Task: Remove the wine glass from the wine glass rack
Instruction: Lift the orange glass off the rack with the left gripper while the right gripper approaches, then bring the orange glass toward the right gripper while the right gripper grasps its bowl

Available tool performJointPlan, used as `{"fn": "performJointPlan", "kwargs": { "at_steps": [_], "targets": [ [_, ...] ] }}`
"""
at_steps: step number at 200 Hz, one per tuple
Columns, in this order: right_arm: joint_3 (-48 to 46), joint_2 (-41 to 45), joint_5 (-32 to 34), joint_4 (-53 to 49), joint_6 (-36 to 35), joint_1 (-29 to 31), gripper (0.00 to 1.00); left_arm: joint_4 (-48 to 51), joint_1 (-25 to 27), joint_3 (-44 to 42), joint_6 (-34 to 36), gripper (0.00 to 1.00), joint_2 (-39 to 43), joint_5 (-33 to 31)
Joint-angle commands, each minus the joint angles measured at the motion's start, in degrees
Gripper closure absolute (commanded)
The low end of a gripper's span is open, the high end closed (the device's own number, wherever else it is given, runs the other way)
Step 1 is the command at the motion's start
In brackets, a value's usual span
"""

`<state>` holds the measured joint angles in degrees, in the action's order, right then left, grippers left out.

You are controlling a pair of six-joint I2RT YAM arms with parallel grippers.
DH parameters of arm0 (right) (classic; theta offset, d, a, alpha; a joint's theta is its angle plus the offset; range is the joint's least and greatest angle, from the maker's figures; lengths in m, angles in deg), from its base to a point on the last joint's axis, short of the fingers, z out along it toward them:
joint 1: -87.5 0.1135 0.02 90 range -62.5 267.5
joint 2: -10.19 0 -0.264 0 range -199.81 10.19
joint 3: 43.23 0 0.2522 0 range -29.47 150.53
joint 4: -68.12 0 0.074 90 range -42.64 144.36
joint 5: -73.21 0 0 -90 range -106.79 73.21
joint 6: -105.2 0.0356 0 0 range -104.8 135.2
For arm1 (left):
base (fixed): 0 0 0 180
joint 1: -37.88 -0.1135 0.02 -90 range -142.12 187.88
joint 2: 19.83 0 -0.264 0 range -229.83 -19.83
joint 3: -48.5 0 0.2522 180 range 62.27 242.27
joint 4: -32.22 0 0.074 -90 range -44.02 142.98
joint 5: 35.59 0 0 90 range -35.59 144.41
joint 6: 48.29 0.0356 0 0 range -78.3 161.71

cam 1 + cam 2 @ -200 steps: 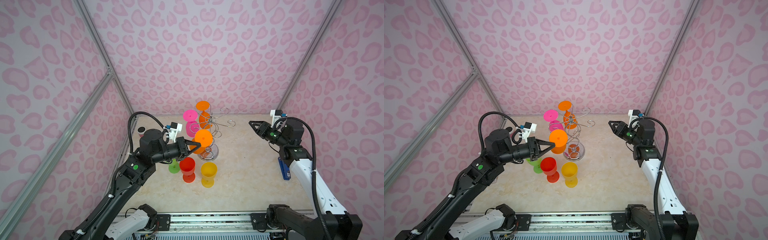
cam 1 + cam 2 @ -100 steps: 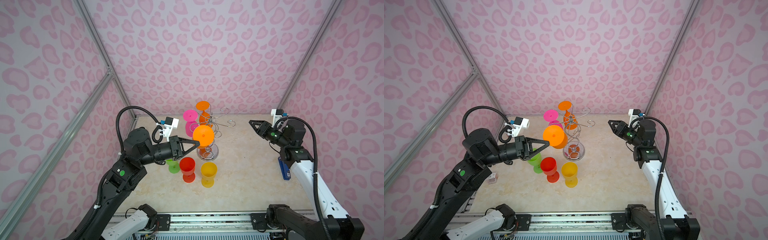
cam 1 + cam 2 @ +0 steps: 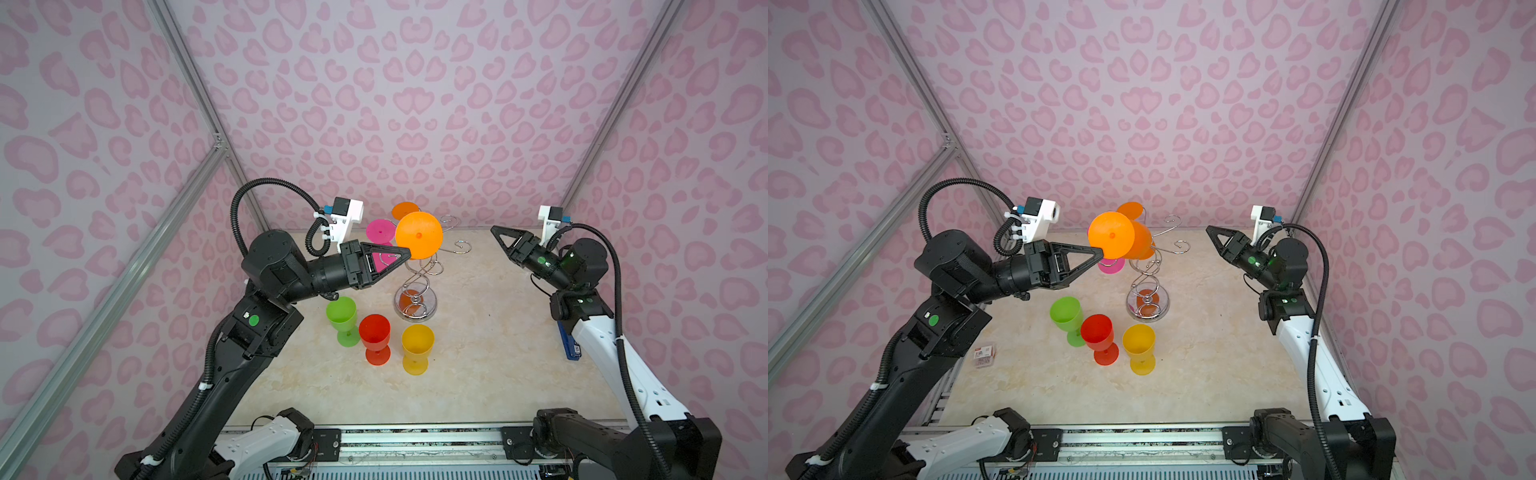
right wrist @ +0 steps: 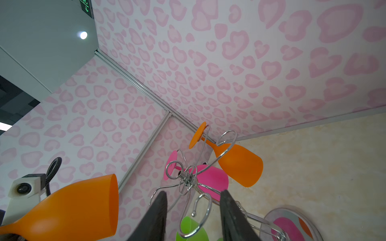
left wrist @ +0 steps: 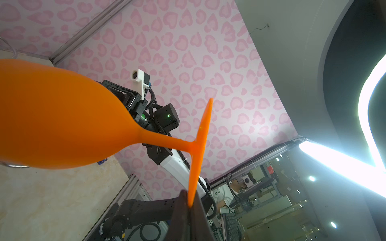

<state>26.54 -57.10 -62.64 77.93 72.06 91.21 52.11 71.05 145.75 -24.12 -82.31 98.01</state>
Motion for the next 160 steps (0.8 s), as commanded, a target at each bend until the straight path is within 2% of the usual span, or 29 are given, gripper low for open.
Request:
{"fn": "performJointPlan", "kwargs": {
  "at_steps": [1,38,76,98,160],
  "targets": [
    [-0.7,-2.2,-2.6,16.8,8.1,0.6,0.56,-10.9,0.0,0.7,-2.2,0.98,-1.8,1.9],
    [-1.7,-9.4,-3.5,44.1,24.9,1.5,0.51,-21.0,0.0,1.2,-5.8,0.98,-5.9,3.3],
    [1.0,-18.7,-1.3,65.5,40.0,3.2,0.51,-30.7,0.0,1.9,-10.5,0.98,-10.1,3.9],
    [2.4,-20.3,-1.4,65.7,40.0,4.7,0.51,-35.3,0.0,2.5,-13.2,0.98,-12.4,4.6],
    [3.0,-20.6,-1.2,65.7,39.0,6.3,0.52,-40.2,0.0,4.4,-16.4,0.98,-17.2,5.2]
  ]
}}
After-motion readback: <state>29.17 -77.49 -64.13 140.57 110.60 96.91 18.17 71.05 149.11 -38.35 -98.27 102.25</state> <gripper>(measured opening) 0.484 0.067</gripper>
